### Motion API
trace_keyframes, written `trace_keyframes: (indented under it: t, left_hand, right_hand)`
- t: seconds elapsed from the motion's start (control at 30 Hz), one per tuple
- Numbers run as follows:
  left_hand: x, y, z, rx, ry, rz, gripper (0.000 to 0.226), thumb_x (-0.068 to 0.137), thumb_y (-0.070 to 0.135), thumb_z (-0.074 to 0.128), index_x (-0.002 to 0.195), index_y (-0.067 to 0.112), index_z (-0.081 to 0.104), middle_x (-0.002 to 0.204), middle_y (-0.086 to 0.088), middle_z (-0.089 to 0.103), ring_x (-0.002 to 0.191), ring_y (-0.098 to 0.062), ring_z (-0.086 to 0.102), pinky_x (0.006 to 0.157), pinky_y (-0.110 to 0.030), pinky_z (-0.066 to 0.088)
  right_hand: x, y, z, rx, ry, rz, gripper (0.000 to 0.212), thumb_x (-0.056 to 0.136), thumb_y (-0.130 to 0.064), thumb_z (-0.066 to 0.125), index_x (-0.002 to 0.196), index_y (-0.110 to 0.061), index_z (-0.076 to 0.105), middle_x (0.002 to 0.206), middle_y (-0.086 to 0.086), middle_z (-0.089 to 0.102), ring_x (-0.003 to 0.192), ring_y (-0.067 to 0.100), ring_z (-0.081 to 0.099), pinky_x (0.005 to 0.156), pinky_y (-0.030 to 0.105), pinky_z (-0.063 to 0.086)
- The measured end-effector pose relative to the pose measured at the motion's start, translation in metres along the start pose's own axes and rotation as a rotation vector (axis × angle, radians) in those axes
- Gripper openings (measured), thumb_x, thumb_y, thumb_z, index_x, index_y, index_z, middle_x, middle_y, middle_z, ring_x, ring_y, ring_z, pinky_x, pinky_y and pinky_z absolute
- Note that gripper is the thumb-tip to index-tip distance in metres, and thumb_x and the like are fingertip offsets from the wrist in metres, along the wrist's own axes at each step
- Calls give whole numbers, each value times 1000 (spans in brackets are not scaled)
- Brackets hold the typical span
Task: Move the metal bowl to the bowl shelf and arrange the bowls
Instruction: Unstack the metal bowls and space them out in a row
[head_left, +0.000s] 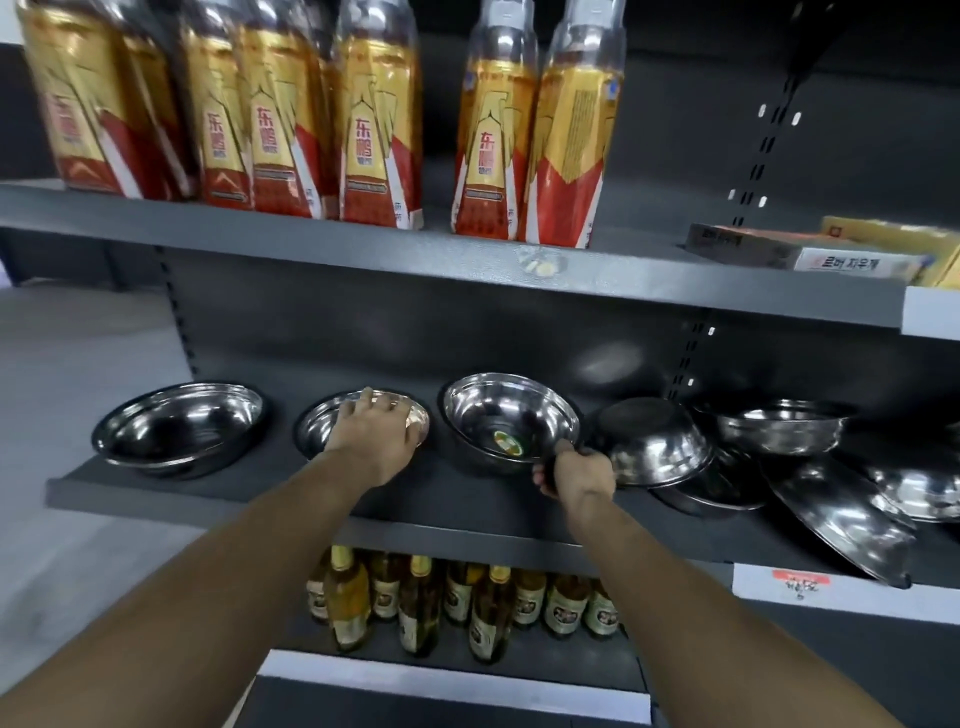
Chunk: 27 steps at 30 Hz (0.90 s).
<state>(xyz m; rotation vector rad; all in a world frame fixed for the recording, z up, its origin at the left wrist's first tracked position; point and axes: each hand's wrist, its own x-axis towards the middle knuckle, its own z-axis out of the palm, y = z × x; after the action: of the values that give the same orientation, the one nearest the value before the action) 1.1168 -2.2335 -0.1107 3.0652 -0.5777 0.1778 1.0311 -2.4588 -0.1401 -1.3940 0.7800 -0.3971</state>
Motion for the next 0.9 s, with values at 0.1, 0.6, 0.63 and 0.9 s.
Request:
trace_keyframes:
  t: [0.1, 0.6, 0.63, 0.9]
  left_hand:
    - [-7, -28, -7, 7, -10, -60, 54, 102, 42, 27, 148, 15, 39, 154, -11, 39, 147, -33, 24, 119, -49, 22]
    - [-26, -136, -21, 2, -64, -199, 60, 103, 46, 25, 155, 16, 25, 160, -12, 27, 149, -33, 18, 120, -49, 17]
    - [-26, -141, -21, 1, -74, -204, 61, 103, 46, 24, 156, 16, 24, 161, -12, 26, 150, -33, 17, 121, -49, 16]
    - [-19, -164, -10, -32, -91, -187, 59, 103, 44, 27, 154, 15, 27, 161, -10, 24, 151, -32, 14, 122, -49, 13]
  right_hand:
    - [-7, -3, 33, 39, -25, -9, 29, 102, -22, 50, 78, -5, 57, 58, 11, 65, 39, 14, 57, 39, 24, 50]
    - [-37, 3, 158, 13, -180, -19, 30, 102, -23, 52, 78, -5, 57, 54, 9, 64, 36, 11, 58, 39, 21, 52]
    - [-37, 5, 163, 0, -187, -14, 30, 102, -23, 53, 78, -5, 58, 52, 8, 64, 36, 11, 58, 40, 22, 53]
    - [-36, 23, 186, -205, -186, -39, 35, 103, -27, 50, 99, 5, 66, 63, 11, 69, 43, 14, 62, 45, 25, 56]
